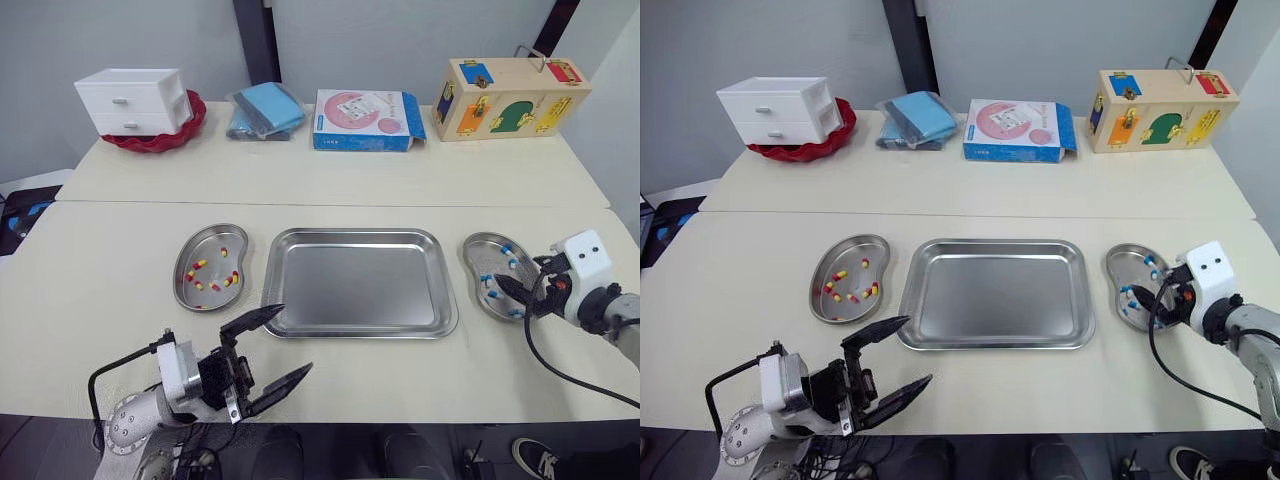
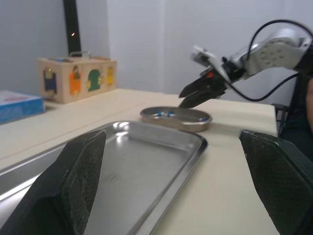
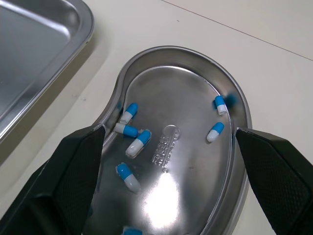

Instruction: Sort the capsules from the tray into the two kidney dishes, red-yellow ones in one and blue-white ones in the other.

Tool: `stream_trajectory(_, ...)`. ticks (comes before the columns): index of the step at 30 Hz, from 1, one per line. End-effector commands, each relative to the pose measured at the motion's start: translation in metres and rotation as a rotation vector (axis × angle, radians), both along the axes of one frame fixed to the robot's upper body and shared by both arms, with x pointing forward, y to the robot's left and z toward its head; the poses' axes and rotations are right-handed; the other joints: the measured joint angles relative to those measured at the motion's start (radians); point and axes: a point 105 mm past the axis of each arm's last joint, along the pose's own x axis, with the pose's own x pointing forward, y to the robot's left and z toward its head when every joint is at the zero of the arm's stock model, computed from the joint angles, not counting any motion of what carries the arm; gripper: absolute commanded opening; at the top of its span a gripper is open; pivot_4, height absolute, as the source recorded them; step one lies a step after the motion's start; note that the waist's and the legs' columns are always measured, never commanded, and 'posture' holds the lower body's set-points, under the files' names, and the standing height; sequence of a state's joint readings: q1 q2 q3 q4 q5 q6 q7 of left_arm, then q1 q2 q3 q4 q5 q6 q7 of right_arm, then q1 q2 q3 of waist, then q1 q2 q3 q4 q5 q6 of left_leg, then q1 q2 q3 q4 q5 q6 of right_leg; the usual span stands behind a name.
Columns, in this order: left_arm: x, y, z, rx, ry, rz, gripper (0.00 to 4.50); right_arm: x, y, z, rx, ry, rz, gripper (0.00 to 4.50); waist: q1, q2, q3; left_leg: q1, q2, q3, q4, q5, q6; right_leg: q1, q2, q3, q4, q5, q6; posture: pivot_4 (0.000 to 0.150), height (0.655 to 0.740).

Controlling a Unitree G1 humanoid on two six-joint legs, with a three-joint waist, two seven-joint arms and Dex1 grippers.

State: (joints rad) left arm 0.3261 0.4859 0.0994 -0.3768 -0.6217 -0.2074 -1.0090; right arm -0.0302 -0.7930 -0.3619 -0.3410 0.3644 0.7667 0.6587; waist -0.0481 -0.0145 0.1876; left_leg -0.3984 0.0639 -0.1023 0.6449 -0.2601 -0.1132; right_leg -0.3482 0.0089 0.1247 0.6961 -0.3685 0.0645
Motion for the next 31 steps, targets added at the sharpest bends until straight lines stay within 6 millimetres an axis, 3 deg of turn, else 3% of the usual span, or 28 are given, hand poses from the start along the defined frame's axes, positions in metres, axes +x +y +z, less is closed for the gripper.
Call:
stream_trajectory(1, 0.011, 0.025, 0.012, 0.078, 0.053, 0.134, 4.50, -0.016, 0.001, 0.028, -0.010, -0.083, 0.150, 4.46, 0.002, 0.000, 0.000, 0.000, 0.000, 0.000, 0.000, 0.000, 0.000, 0.000, 0.000, 0.000, 0.000, 0.000, 0.000, 0.150, 0.7400)
stream_trajectory(5, 0.019, 0.071, 0.024, 0.132, 0.175, 0.313, 4.50, -0.041, -0.007, 0.037, -0.008, -0.054, 0.304, 4.46, 0.006, 0.000, 0.000, 0.001, 0.000, 0.000, 0.000, 0.000, 0.000, 0.001, 0.000, 0.000, 0.000, 0.000, 0.000, 0.150, 0.7400)
stream_trajectory(8, 0.009, 0.117, 0.028, 0.262, 0.336, 0.410, 4.50, -0.059, -0.030, 0.032, -0.053, 0.101, 0.353, 4.46, 0.005, -0.002, 0.002, 0.003, 0.000, 0.000, 0.000, 0.000, 0.000, 0.003, 0.000, -0.001, -0.001, 0.000, 0.000, 0.150, 0.7400)
stream_trajectory(10, 0.006, 0.131, 0.030, 0.304, 0.403, 0.433, 4.50, -0.065, -0.037, 0.028, -0.074, 0.160, 0.365, 4.46, 0.005, -0.002, 0.002, 0.006, 0.000, 0.001, -0.001, 0.000, 0.000, 0.006, 0.000, 0.000, -0.003, 0.000, 0.000, 0.150, 0.7400)
stream_trajectory(13, -0.001, 0.170, 0.025, 0.458, 0.584, 0.489, 4.50, -0.071, -0.053, 0.019, -0.123, 0.255, 0.361, 4.46, 0.003, -0.002, 0.003, 0.006, 0.000, 0.001, -0.001, 0.000, 0.000, 0.007, 0.000, 0.000, -0.004, -0.001, 0.000, 0.150, 0.7400)
stream_trajectory(16, 0.003, 0.195, 0.027, 0.537, 0.625, 0.531, 4.50, -0.073, -0.061, 0.010, -0.137, 0.308, 0.354, 4.46, 0.000, -0.001, 0.004, 0.006, 0.000, 0.002, -0.002, 0.000, 0.000, 0.006, 0.000, 0.000, -0.005, -0.001, 0.000, 0.150, 0.7400)
stream_trajectory(19, 0.008, 0.205, 0.029, 0.582, 0.629, 0.545, 4.50, -0.069, -0.064, 0.004, -0.130, 0.314, 0.340, 4.46, -0.002, 0.000, 0.005, 0.005, 0.001, 0.002, -0.002, 0.000, 0.000, 0.005, 0.000, 0.000, -0.007, -0.001, 0.000, 0.150, 0.7400)
stream_trajectory(31, 0.014, 0.209, 0.016, 0.663, 0.632, 0.538, 4.50, -0.066, -0.062, -0.006, -0.107, 0.288, 0.328, 4.46, -0.008, 0.001, 0.005, 0.003, 0.000, 0.003, -0.006, 0.000, 0.000, 0.004, -0.001, 0.000, -0.008, 0.000, 0.000, 0.150, 0.7400)
